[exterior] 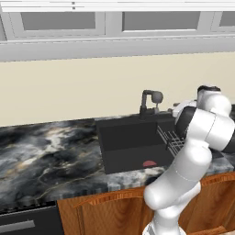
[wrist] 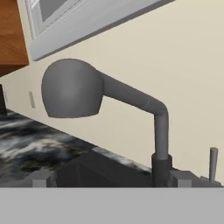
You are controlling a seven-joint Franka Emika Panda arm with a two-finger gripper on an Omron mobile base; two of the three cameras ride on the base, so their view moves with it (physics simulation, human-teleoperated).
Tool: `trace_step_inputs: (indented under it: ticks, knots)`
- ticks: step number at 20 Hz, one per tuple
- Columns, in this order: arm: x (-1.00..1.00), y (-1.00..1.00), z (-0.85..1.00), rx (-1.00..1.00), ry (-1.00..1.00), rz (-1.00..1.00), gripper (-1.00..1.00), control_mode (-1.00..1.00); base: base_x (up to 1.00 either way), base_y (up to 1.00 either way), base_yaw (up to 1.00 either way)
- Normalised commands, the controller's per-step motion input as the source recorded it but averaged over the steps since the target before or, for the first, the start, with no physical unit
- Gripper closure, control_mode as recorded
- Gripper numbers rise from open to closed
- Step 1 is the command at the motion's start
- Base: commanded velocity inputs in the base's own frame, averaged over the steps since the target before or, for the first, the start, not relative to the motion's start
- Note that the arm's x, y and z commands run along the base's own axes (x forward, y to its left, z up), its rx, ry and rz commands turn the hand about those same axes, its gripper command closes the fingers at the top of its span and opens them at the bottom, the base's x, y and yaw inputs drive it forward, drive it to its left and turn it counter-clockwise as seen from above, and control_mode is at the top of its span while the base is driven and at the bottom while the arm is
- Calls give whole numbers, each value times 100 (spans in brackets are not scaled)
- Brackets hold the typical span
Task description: Soak the sponge with water for a few seconds and then drop it inside the sink.
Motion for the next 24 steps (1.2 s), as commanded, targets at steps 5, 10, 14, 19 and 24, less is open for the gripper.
trace_step_inputs:
  ticks: [5,10,14,19,24]
  knots:
    - [3,0,-2,0,-3,0,-100,-100,0,0,0]
    - [0,2,0,0,-5,0,-100,-100,0,0,0]
    - [0,0,15,0,-3,0,-100,-100,0,0,0]
    - [-8,0,3,0,-3,1,-100,-100,0,0,0]
    - [-22,14,0,0,-4,4,-100,-100,0,0,0]
